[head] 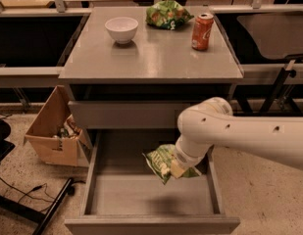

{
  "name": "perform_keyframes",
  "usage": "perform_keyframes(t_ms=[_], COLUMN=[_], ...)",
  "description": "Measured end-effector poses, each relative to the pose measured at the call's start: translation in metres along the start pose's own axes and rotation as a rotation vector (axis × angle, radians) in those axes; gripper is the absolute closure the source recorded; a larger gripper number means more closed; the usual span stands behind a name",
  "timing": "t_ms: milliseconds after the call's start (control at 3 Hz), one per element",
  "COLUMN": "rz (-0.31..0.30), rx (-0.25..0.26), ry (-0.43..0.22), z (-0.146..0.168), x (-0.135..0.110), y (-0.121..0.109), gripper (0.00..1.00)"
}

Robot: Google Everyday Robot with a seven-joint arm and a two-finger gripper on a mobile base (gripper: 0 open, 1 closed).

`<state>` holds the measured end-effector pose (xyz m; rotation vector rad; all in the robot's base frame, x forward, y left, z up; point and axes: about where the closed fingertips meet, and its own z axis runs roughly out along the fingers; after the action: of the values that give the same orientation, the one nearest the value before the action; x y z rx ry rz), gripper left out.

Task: Place green jalapeno chip bag into middle drawer

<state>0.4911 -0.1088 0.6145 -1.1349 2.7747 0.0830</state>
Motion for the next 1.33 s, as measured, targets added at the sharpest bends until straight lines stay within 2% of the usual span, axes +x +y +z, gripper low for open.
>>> perform_keyframes(t_ms=[333, 667, 1000, 1333], rz=[-0.043, -0.049, -0.008, -0.038], rx=[-0.015, -0.055, -0.174, -0.206], ry=[-0.058, -0.170, -0.283, -0.342], z=[0.079, 0.138, 0.174, 0.182], x=[-0.009, -0.039, -0.062, -0.076], y=[-0.019, -0.036, -0.038, -0.040], gripper=[1.00, 1.00, 1.00, 0.84])
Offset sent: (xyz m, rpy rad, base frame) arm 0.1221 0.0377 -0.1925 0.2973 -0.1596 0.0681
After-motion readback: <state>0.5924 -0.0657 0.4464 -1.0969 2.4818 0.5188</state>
